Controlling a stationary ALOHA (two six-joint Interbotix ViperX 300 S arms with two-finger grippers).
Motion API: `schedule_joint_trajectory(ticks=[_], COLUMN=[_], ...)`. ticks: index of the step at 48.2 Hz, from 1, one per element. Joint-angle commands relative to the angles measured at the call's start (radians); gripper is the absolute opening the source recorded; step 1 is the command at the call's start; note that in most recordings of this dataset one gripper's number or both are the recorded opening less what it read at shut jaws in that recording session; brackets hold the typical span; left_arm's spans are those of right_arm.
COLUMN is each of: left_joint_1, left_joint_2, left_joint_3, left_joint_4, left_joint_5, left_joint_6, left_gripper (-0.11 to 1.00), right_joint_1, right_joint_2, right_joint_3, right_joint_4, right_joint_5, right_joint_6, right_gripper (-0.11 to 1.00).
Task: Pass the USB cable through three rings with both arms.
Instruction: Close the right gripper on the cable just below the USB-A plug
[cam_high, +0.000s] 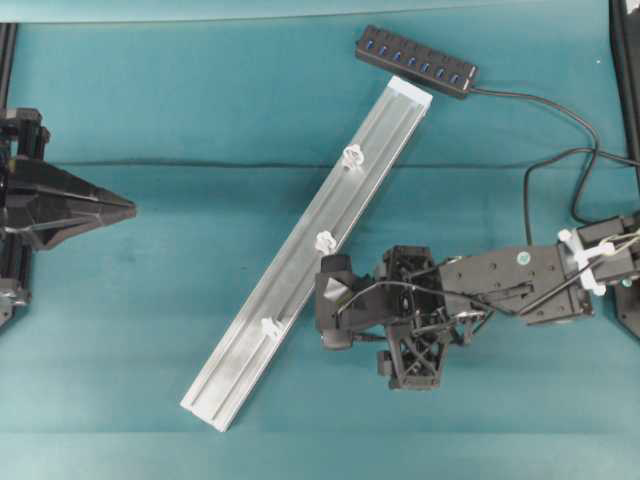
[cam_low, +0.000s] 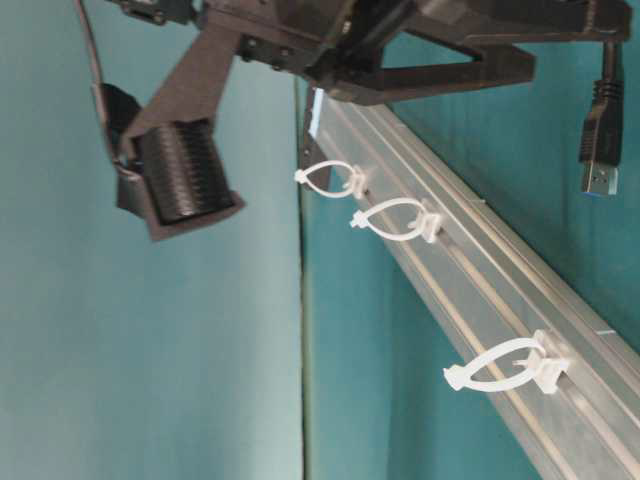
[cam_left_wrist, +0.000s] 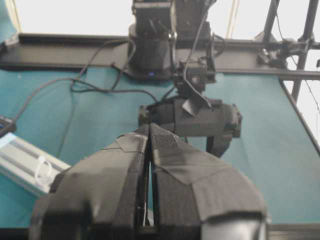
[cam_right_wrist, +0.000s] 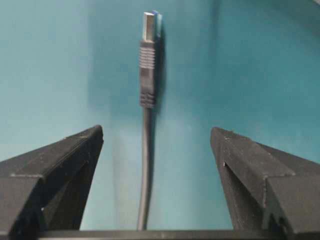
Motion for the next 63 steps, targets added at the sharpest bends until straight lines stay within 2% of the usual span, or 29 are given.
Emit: schedule_joint_trajectory(ticks=[1,29,34,40,45,53,59,63], left_joint_1=[0.003,0.017,0.018,0.025,0.025,0.025,0.025,0.025], left_joint_2=[0.005,0.002,0.002,0.002,0.002,0.0,0.0,0.0], left_joint_3=[-0.015,-0.014,-0.014,-0.014,-0.014,-0.012,-0.009,-0.009], left_joint_4=[0.002,0.002,0.002,0.002,0.002,0.002,0.002,0.002], left_joint_5=[-0.005,-0.005,-0.005,-0.005,-0.005,-0.005,-0.003,-0.005], left_joint_6=[-0.002,-0.002,0.0,0.0,0.0,0.0,0.0,0.0], left_gripper=[-0.01,-0.01,-0.01,-0.01,-0.01,-0.01,-0.01,-0.01], right_joint_1=[0.005,0.008,0.009,0.015,0.021,0.032,0.044,0.046], right_joint_2=[0.02,0.061,0.063,0.063,0.066,0.071,0.074,0.075], right_joint_3=[-0.002,0.011,0.011,0.008,0.005,-0.002,-0.008,-0.008], right_joint_4=[0.002,0.006,0.006,0.006,0.006,0.006,0.006,0.006], right_joint_5=[-0.008,-0.048,-0.046,-0.032,-0.015,0.012,0.051,0.071], right_joint_6=[0.0,0.018,0.025,0.028,0.028,0.026,0.031,0.037], right_gripper=[0.85,0.81,0.74,0.57,0.5,0.32,0.11,0.09])
